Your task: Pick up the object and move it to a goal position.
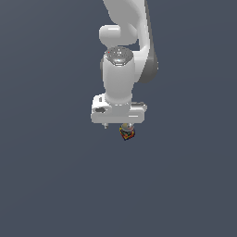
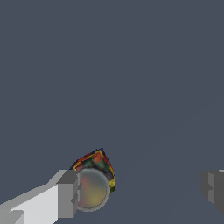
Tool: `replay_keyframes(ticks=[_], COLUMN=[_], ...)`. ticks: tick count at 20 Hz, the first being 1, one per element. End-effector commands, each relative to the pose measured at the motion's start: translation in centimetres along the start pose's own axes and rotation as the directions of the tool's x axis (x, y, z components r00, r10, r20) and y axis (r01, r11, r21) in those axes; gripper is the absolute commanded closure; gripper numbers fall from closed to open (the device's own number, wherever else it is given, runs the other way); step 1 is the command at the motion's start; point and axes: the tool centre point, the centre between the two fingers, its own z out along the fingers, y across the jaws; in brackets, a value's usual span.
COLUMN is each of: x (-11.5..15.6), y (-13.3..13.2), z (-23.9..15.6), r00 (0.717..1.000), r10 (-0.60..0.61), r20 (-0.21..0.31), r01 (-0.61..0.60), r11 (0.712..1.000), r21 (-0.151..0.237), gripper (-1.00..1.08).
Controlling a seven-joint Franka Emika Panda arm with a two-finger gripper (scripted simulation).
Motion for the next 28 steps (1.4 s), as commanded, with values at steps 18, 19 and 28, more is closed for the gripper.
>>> replay_keyframes(ticks=[18, 19, 28], x=[-0.8, -0.9, -3.1], y=[2.2, 2.0, -1.0], z=[1.2, 1.4, 4.2], r00=[1.000, 1.000, 0.981], r10=[0.005, -0.006, -0.195], r20=[0.010, 0.011, 0.018], r01=[-0.005, 0.006, 0.195], r11=[1.000, 1.000, 0.981], r21=[0.008, 0.008, 0.013], gripper=[-0.92, -0.92, -0.92])
